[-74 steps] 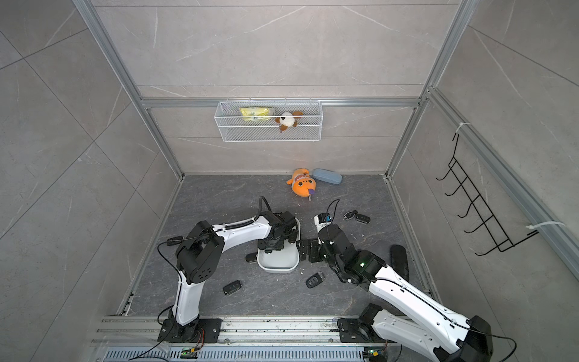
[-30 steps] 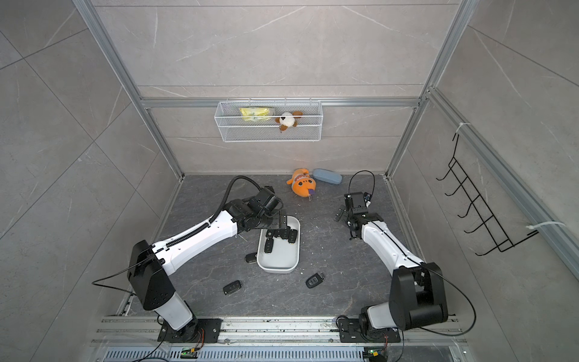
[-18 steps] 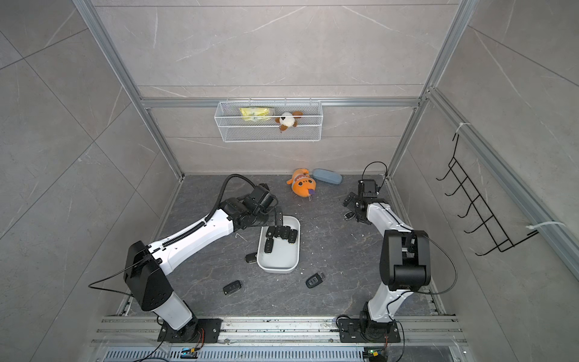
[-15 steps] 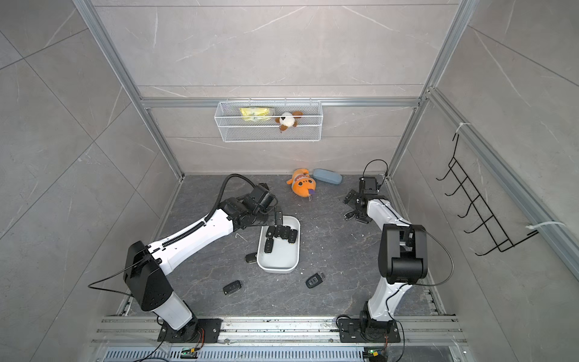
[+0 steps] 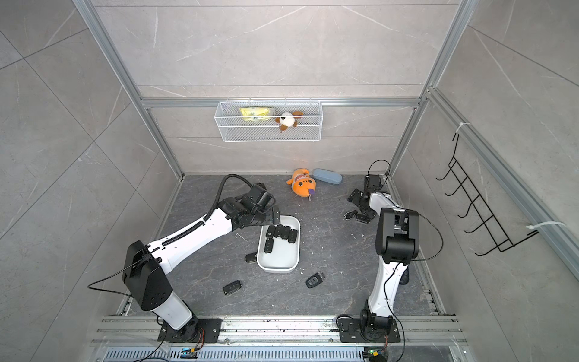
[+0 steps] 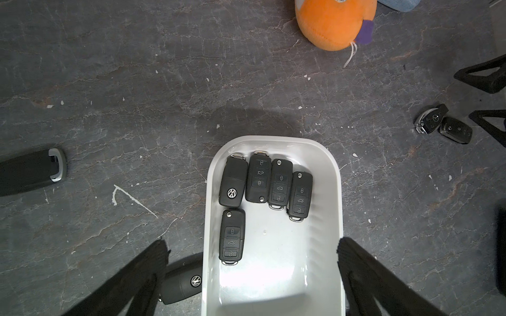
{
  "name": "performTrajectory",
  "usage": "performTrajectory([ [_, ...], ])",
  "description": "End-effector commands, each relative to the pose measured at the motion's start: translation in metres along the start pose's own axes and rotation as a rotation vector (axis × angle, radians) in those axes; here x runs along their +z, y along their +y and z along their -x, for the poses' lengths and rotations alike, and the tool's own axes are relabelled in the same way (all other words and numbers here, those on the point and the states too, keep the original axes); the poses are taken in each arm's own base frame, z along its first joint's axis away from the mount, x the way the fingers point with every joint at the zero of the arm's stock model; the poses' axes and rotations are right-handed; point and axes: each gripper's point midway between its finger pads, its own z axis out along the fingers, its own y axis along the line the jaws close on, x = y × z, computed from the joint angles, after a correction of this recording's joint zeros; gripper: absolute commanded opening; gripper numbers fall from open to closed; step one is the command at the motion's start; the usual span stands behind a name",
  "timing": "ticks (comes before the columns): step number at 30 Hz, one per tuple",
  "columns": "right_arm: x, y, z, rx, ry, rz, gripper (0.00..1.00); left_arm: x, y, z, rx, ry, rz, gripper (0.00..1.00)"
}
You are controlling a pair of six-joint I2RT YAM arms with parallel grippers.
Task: Place the car key into the storage box
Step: Pick up the car key from the center of the board.
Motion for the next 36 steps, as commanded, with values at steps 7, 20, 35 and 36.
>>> performTrajectory([
  [7,0.010,-0.008,-0.020,-0.018,0.079,0.014,0.99,-0.014,0.002,0.007,-0.017,-0.024,-0.042,1.00],
  [20,-0.010,-0.023,-0.051,-0.019,0.086,0.018,1.00,-0.004,-0.001,0.006,-0.022,0.009,-0.081,1.00],
  [35,-0.026,-0.038,-0.068,-0.028,0.080,-0.014,0.75,-0.001,0.001,0.002,-0.040,0.018,-0.096,1.00],
  [36,-0.025,-0.039,-0.068,-0.028,0.082,-0.018,0.74,-0.002,0.001,0.002,-0.042,0.018,-0.096,1.00],
])
